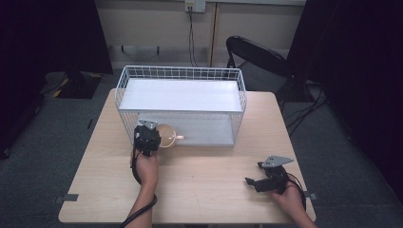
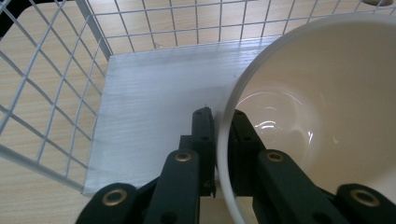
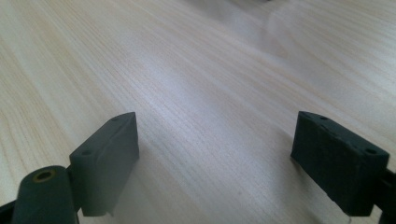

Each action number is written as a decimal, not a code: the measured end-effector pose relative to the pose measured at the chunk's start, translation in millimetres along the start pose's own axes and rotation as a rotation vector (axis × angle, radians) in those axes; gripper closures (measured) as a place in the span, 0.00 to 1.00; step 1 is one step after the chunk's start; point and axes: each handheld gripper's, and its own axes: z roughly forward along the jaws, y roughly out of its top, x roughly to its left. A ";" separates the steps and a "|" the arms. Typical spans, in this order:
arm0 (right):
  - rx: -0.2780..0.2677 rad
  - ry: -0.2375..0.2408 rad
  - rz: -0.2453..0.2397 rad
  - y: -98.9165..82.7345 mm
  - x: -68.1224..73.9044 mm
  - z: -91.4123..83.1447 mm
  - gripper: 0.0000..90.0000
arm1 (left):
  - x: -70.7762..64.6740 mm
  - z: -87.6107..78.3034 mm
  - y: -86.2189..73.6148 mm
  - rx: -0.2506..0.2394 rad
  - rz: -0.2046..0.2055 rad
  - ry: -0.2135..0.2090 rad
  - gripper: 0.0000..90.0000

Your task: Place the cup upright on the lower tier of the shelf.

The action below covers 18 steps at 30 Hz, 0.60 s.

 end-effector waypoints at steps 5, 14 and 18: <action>0.000 0.000 -0.001 -0.3 0.0 -0.3 0.16 | -0.3 0.4 -0.9 -0.010 -0.005 0.007 0.93; 0.000 0.000 -0.001 -0.4 0.0 -0.4 0.16 | -0.7 1.2 -2.4 -0.021 -0.025 0.004 0.90; 0.000 0.000 -0.001 -0.5 0.0 -0.5 0.16 | -1.1 2.2 -3.3 -0.025 -0.027 0.000 0.89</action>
